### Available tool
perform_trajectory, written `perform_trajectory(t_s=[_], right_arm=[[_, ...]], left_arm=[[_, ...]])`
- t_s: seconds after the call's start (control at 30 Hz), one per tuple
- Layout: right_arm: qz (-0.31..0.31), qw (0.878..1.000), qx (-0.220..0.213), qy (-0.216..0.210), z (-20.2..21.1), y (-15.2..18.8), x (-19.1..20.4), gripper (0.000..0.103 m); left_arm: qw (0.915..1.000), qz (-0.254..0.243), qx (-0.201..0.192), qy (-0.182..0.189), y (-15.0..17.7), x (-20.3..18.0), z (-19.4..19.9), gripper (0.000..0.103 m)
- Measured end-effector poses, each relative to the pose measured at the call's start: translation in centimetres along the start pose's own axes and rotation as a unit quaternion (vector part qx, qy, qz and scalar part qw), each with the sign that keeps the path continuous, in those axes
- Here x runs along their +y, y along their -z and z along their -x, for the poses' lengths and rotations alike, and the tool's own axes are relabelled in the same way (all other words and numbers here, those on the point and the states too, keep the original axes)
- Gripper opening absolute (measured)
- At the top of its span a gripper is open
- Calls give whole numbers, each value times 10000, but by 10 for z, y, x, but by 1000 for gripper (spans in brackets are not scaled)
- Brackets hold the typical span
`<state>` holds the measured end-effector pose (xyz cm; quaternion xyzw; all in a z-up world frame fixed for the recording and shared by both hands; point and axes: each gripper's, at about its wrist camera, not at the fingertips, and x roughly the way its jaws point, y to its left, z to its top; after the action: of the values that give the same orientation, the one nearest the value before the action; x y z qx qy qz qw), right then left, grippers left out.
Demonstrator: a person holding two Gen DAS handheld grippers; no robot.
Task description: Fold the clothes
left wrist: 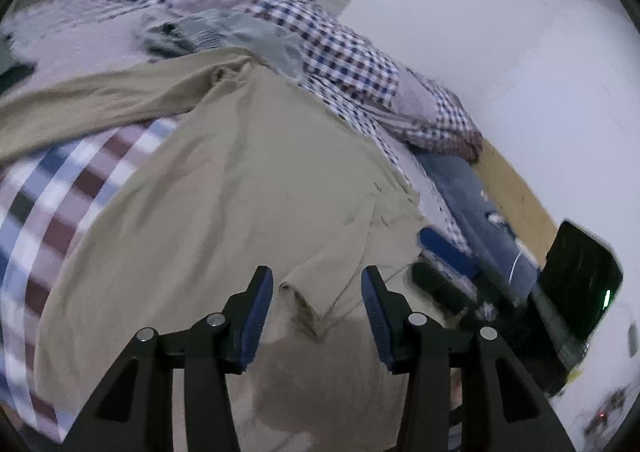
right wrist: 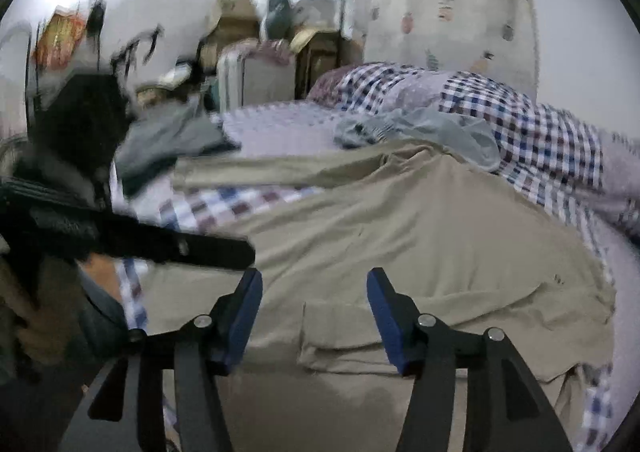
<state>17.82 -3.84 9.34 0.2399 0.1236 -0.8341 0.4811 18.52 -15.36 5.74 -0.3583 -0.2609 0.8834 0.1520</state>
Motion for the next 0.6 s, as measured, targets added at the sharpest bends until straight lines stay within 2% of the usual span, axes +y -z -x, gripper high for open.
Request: perform_trajectory(t_s=[0.07, 0.13, 0.2, 0.27, 0.37, 0.5, 0.6], right_arm=[[-559, 9982, -202, 124, 13, -2, -32, 67], [-1129, 9924, -373, 316, 32, -1, -63, 68], [-1935, 9773, -589, 635, 51, 8, -107, 68], [-2698, 9560, -810, 819, 69, 18, -143, 68], [-3845, 9105, -1177, 966, 94, 46, -193, 69], [-4731, 8659, -1279, 998, 103, 75, -225, 70], [-4641, 8727, -1183, 955, 95, 71, -223, 70]], left_arm=[[9988, -491, 5, -83, -5, -15, -9, 58], [9948, -999, -23, -188, -5, -31, -18, 63], [9893, -1431, -17, -276, -2, -45, -25, 65], [9809, -1904, 53, -389, 5, -57, -35, 65], [9629, -2598, 193, -707, 20, -66, -52, 65], [9458, -3067, 427, -978, 41, -68, -71, 65], [9320, -3403, 489, -1147, 54, -69, -77, 65]])
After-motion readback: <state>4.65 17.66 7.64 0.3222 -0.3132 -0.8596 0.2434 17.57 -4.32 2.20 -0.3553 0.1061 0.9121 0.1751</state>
